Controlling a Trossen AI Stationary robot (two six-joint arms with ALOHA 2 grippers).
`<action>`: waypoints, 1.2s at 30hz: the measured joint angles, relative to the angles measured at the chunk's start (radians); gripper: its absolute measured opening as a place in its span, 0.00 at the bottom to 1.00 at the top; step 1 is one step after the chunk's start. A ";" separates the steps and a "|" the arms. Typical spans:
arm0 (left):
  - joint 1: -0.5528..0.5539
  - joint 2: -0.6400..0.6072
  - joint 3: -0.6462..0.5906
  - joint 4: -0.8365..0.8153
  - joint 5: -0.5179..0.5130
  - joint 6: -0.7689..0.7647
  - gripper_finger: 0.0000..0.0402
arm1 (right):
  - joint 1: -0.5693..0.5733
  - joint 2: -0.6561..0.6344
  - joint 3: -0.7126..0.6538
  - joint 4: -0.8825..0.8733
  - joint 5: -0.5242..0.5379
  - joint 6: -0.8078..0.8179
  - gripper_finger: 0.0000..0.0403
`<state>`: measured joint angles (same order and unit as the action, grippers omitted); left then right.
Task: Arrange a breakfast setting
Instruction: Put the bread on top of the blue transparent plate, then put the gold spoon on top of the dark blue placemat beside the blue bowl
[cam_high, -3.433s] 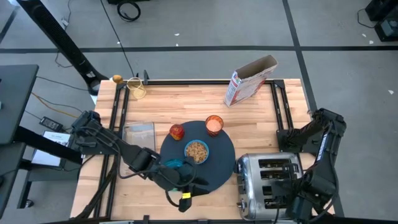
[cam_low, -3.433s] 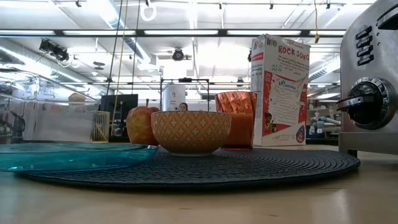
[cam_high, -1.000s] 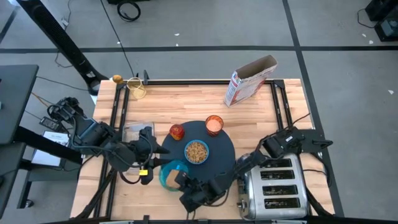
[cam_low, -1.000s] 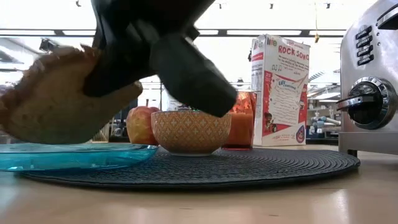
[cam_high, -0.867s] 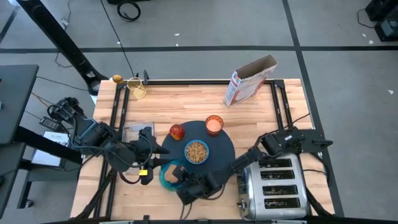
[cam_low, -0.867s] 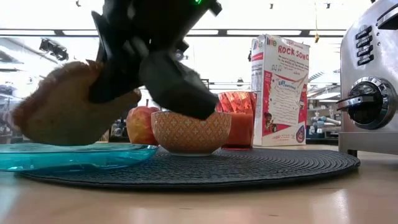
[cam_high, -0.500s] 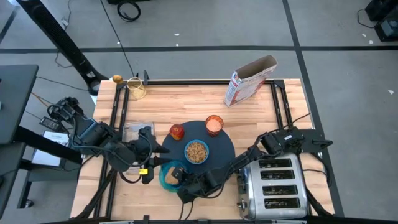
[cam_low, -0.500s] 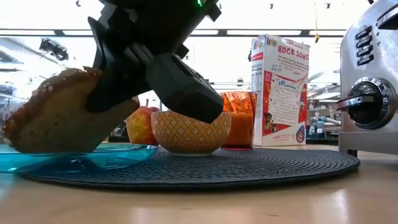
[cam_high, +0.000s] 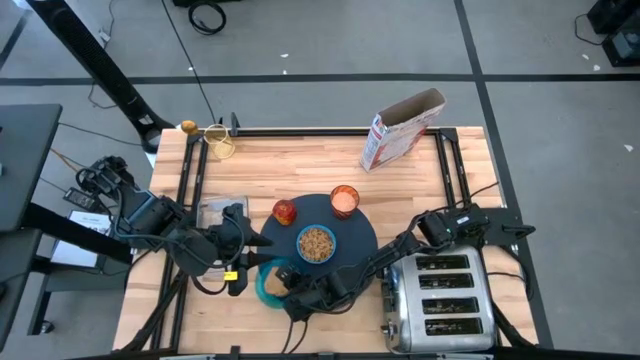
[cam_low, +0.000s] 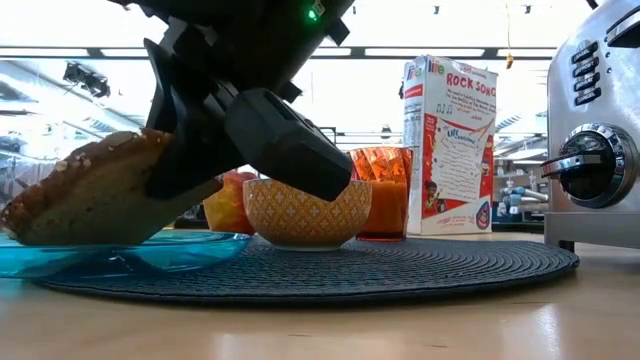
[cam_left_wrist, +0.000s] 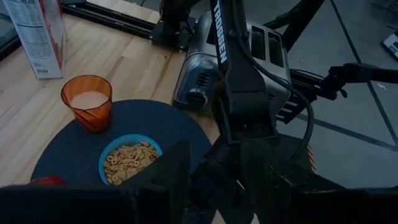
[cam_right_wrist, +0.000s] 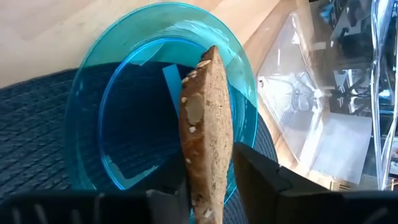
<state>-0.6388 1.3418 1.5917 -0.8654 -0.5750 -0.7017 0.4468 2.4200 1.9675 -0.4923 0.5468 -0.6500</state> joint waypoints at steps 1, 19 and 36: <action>0.000 0.000 0.000 0.000 0.000 -0.001 0.37 | 0.000 0.000 0.000 0.000 0.000 0.000 0.30; 0.000 0.000 0.000 0.000 0.000 -0.018 0.37 | 0.011 -0.004 0.000 -0.052 -0.072 0.109 0.47; -0.016 0.000 0.000 0.125 0.003 0.006 0.37 | 0.016 -0.078 0.016 -0.180 -0.156 0.175 0.54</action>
<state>-0.6550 1.3418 1.5917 -0.7403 -0.5724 -0.6958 0.4633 2.3424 1.9831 -0.6721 0.3908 -0.4748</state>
